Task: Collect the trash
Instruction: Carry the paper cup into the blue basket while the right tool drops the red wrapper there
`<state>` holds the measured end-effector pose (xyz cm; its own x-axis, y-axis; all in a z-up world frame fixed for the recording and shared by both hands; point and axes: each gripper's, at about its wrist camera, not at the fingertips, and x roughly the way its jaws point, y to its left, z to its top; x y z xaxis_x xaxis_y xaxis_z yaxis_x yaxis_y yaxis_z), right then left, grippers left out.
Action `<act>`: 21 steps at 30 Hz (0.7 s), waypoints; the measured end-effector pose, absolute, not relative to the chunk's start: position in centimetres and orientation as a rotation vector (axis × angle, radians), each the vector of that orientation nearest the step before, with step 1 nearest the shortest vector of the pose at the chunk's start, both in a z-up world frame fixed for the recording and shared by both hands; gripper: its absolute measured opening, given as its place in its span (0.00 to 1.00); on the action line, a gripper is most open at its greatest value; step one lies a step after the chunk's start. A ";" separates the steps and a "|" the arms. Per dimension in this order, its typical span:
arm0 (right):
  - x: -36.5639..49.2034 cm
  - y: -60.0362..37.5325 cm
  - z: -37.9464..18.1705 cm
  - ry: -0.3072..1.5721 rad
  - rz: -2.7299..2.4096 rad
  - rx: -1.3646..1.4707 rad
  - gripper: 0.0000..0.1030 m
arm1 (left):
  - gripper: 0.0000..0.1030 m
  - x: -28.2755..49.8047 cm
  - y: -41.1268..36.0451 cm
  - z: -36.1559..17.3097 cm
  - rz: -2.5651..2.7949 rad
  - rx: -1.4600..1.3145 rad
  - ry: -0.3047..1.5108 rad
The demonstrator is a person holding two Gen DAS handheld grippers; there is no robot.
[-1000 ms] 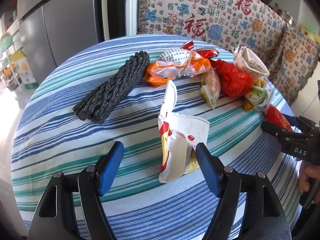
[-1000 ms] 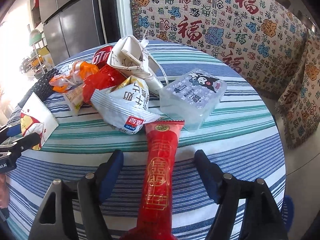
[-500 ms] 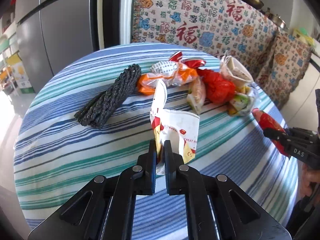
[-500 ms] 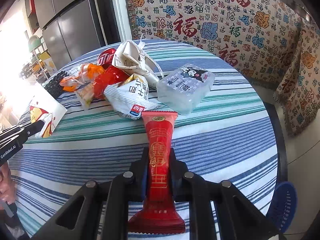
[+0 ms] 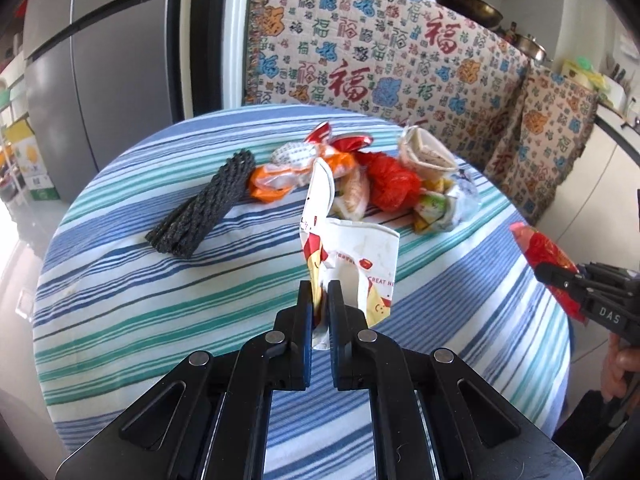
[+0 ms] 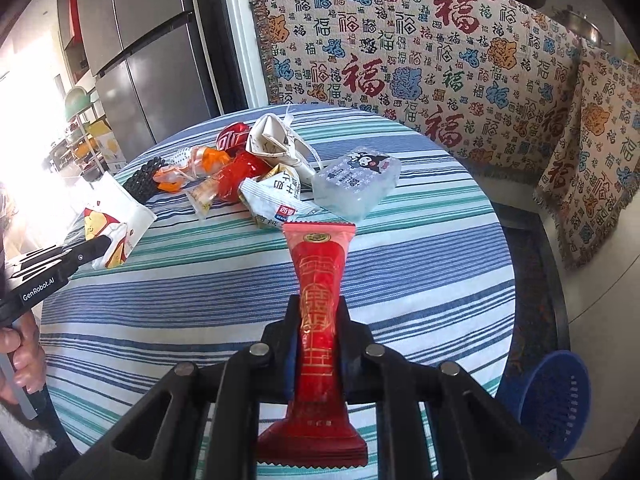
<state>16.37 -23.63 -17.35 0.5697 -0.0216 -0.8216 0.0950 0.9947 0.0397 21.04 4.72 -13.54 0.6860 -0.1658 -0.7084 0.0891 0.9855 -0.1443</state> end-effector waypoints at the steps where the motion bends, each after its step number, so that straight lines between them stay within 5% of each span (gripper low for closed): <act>1: 16.0 -23.9 -17.2 0.961 -0.071 0.087 0.15 | 0.04 20.9 4.2 -13.2 -0.158 -0.103 0.799; 21: 1.7 -43.2 -10.0 0.849 -0.452 0.135 0.14 | 0.04 20.6 -22.5 -7.8 -0.647 -0.034 0.771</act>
<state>1.65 -43.16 -10.04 0.5727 -0.3319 -0.7496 0.4374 0.8971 -0.0630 20.61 -22.49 -7.79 0.5346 -0.5549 -0.6373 0.5312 0.8072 -0.2573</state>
